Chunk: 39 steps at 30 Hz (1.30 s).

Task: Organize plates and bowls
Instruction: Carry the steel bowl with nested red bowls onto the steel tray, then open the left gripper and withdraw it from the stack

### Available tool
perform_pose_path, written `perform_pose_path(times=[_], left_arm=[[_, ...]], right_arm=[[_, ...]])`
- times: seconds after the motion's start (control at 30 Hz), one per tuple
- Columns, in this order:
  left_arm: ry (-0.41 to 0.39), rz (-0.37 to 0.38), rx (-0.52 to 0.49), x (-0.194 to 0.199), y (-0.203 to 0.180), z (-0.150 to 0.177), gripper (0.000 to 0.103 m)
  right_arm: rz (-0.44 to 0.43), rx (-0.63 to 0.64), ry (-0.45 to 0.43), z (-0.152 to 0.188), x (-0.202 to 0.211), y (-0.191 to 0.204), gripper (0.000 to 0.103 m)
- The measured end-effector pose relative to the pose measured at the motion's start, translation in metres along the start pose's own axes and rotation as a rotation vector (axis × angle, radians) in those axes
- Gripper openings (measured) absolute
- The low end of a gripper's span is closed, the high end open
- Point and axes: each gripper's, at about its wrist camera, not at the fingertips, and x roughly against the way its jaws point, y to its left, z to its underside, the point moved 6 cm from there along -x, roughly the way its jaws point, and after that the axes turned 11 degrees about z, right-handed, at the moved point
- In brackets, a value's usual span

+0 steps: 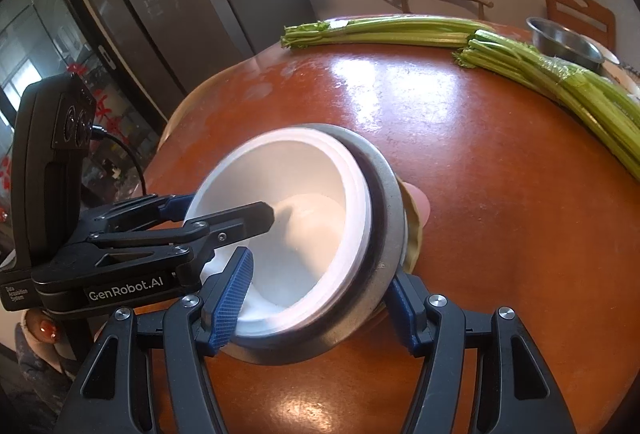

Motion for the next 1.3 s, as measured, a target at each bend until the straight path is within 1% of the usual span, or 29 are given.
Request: perform_pose_path(times=[0.07, 0.2, 0.43, 0.53, 0.73, 0.83, 0.87, 1.03, 1.1, 1.23, 1.3], left_arm=[[-0.008, -0.014, -0.009, 0.001, 0.001, 0.0, 0.056], [-0.02, -0.046, -0.017, 0.005, 0.003, -0.001, 0.056], [-0.048, -0.072, -0.014, 0.016, 0.006, -0.001, 0.056], [-0.067, -0.092, -0.017, 0.024, 0.007, 0.0, 0.056], [-0.135, -0.176, -0.043, 0.05, -0.003, 0.005, 0.056], [-0.164, -0.21, -0.058, 0.061, -0.014, 0.017, 0.057], [-0.171, -0.216, -0.061, 0.063, -0.017, 0.021, 0.058], [-0.208, -0.27, -0.075, 0.075, -0.039, 0.049, 0.06], [-0.222, -0.291, -0.069, 0.078, -0.047, 0.063, 0.062], [-0.208, -0.306, -0.038, 0.074, -0.054, 0.091, 0.063], [-0.19, -0.307, -0.036, 0.071, -0.057, 0.103, 0.063]], right_arm=[[-0.004, -0.006, -0.009, -0.001, 0.002, -0.002, 0.066], [0.017, 0.006, -0.02, -0.002, 0.004, -0.003, 0.066], [0.045, 0.009, -0.04, -0.001, 0.01, -0.008, 0.066], [0.068, 0.015, -0.07, -0.004, 0.017, -0.01, 0.066], [0.144, 0.063, -0.183, -0.001, 0.048, -0.01, 0.066], [0.143, 0.099, -0.237, 0.01, 0.064, -0.005, 0.066], [0.147, 0.107, -0.243, 0.013, 0.068, -0.004, 0.066], [0.196, 0.132, -0.297, 0.038, 0.087, -0.005, 0.066], [0.209, 0.131, -0.308, 0.051, 0.092, -0.006, 0.067], [0.221, 0.122, -0.311, 0.076, 0.097, -0.008, 0.068], [0.227, 0.104, -0.296, 0.09, 0.096, -0.01, 0.069]])
